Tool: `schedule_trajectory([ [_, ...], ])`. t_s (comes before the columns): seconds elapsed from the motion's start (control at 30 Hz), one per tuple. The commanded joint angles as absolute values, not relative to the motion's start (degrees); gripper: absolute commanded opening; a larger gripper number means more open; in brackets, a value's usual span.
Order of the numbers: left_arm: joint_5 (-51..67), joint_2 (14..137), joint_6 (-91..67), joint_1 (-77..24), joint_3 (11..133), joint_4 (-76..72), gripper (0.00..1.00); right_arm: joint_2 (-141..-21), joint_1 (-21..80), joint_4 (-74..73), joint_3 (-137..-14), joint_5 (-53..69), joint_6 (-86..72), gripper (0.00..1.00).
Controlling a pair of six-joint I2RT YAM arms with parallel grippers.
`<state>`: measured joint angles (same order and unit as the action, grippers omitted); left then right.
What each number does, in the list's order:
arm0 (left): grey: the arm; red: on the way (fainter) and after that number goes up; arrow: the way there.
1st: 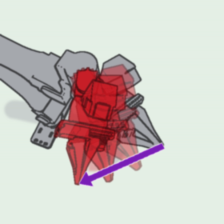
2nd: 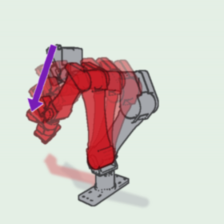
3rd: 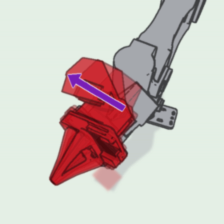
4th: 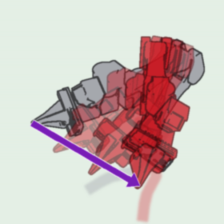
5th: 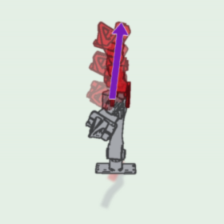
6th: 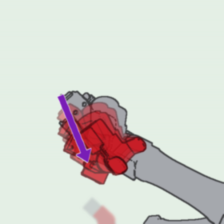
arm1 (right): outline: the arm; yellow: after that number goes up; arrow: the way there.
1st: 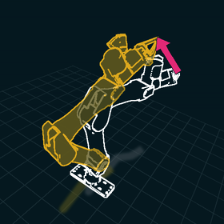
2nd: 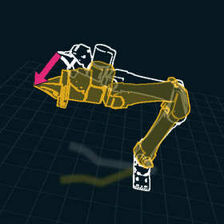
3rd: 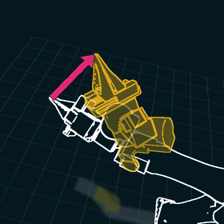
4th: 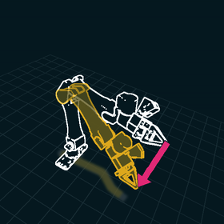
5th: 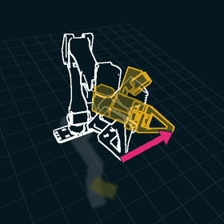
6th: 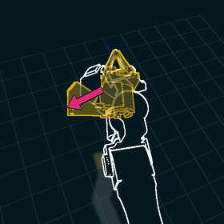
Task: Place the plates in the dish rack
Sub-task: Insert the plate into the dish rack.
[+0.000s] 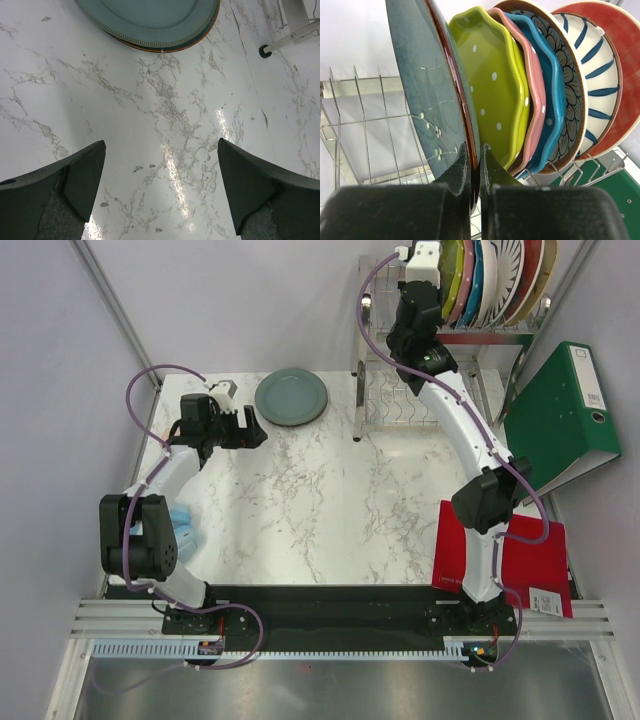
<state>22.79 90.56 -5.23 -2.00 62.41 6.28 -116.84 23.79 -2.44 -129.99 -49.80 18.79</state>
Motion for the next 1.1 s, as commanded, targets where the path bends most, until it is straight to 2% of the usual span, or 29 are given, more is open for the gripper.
schedule_trajectory([
  [0.0, 24.87, 91.58, -7.29, -2.2, 65.39, 3.69, 1.0, -115.91, 23.29, 2.46, -134.03, -49.66, 18.02, 0.0],
  [0.2, 24.08, 91.14, -6.07, -2.37, 66.45, 5.36, 1.0, -119.71, 21.8, 2.29, -138.69, -50.45, 15.91, 0.0],
  [0.5, 24.43, 92.11, -6.85, -2.29, 66.45, 5.1, 1.0, -113.03, 23.47, 6.06, -130.08, -52.65, 17.75, 0.0],
  [1.07, 25.75, 93.34, -8.26, -2.37, 66.62, 3.43, 1.0, -110.92, 22.94, 6.5, -129.46, -53.78, 20.57, 0.0],
])
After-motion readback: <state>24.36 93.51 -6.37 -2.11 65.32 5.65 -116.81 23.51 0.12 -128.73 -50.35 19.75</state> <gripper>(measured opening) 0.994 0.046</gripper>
